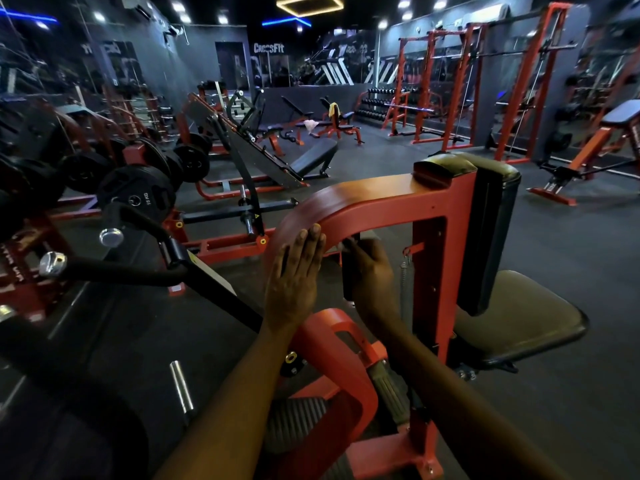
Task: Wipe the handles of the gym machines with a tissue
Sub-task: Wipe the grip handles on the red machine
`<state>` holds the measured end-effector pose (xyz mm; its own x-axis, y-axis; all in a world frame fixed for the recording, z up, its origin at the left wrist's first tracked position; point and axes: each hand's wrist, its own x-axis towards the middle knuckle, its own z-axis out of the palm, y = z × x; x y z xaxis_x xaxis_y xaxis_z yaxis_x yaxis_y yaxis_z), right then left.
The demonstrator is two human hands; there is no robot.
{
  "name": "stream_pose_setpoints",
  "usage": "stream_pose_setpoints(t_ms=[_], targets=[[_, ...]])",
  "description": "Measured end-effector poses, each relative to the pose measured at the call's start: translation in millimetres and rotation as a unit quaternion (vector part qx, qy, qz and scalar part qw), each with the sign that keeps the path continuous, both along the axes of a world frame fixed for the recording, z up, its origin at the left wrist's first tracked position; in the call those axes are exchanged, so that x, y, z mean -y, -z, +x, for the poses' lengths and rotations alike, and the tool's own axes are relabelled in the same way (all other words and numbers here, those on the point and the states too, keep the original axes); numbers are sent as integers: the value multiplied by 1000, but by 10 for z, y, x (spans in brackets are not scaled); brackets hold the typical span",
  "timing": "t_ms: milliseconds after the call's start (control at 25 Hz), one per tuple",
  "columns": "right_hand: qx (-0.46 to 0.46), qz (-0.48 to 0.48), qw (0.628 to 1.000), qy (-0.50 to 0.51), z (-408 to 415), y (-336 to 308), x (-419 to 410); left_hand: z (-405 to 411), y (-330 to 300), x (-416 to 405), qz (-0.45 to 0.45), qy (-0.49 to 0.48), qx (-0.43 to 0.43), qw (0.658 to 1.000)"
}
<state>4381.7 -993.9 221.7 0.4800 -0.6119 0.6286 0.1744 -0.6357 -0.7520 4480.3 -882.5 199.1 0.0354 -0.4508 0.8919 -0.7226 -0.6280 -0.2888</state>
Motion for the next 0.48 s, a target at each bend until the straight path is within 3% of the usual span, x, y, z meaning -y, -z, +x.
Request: stream_pose_setpoints(t_ms=[80, 160, 240, 360, 400, 480], targets=[[-42, -77, 996, 6, 129, 23, 53, -22, 8, 2, -2, 0, 4, 1000], [-118, -270, 952, 82, 117, 367, 101, -18, 3, 13, -6, 1, 2, 1000], [-170, -357, 916, 66, 15, 775, 191, -9, 2, 10, -2, -8, 8, 1000], [-229, -280, 932, 29, -177, 877, 290, -5, 14, 8, 5, -12, 4, 1000], [-201, -216, 954, 52, -200, 806, 303, 5, 27, 6, 4, -10, 5, 1000], [-46, -83, 990, 101, -153, 431, 302, 9, 29, 8, 2, -23, 15, 1000]])
